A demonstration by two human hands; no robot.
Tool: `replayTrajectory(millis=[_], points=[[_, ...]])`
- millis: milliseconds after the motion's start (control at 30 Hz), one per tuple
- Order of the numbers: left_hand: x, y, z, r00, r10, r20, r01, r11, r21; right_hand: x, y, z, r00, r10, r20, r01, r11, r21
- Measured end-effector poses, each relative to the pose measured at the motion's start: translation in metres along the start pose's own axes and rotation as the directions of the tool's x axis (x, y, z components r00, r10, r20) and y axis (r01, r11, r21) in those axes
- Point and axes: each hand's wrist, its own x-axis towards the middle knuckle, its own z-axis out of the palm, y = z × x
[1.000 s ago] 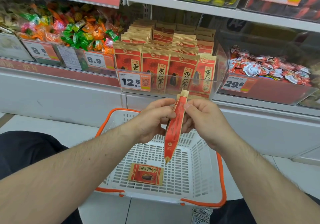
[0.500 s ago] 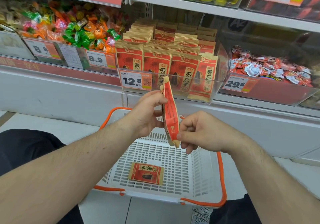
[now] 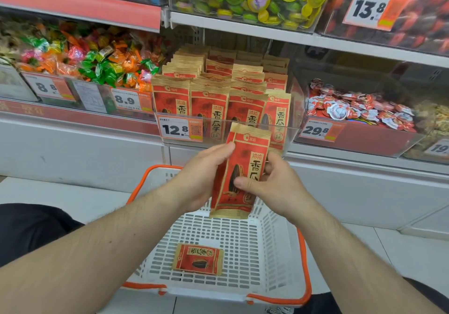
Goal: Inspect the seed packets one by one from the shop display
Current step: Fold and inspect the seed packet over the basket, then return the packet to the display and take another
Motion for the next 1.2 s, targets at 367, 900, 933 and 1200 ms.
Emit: replayTrajectory(millis=[367, 900, 933, 1200], points=[[0.024, 0.019, 0.019, 0.991, 0.133, -0.013, -0.121, 0.932, 0.341, 0.013, -0.033, -0.034, 0.98, -0.077, -0.184, 0.084, 0.996, 0.028], [0.057, 0.036, -0.006, 0.912, -0.073, -0.403, 0.145, 0.978, 0.149, 0.051, -0.098, -0.101, 0.784, -0.272, -0.558, 0.263, 0.96, -0.097], [0.058, 0.036, -0.007, 0.909, -0.11, -0.402, 0.169, 0.979, 0.115, 0.054, -0.098, -0.101, 0.779, -0.273, -0.564, 0.249, 0.961, -0.122], [0.059, 0.038, -0.014, 0.849, -0.373, -0.374, 0.339, 0.928, -0.156, 0.075, -0.093, -0.106, 0.791, -0.261, -0.553, 0.131, 0.956, -0.263]])
